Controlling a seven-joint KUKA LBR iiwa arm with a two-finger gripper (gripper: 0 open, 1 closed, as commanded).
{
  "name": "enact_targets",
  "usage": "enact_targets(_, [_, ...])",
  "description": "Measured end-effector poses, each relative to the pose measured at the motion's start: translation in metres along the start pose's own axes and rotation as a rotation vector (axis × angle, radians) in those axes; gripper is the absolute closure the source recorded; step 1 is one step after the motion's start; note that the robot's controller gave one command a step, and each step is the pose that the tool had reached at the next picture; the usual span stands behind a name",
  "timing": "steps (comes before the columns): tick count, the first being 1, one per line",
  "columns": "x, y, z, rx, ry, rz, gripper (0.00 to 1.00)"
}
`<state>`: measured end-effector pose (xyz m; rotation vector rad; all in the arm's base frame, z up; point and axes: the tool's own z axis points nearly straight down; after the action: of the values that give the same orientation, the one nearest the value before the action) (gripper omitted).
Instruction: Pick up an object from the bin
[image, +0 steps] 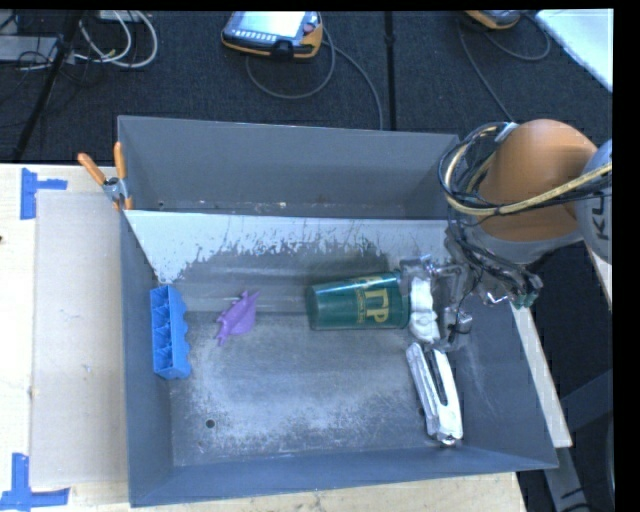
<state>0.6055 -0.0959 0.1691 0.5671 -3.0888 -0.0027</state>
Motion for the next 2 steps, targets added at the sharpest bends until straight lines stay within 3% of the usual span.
enact_targets(1, [0.005, -0.012, 0.039, 0.004, -0.011, 0.181, 0.00])
enact_targets(2, [0.006, -0.023, 0.060, 0.009, -0.021, 0.171, 0.00])
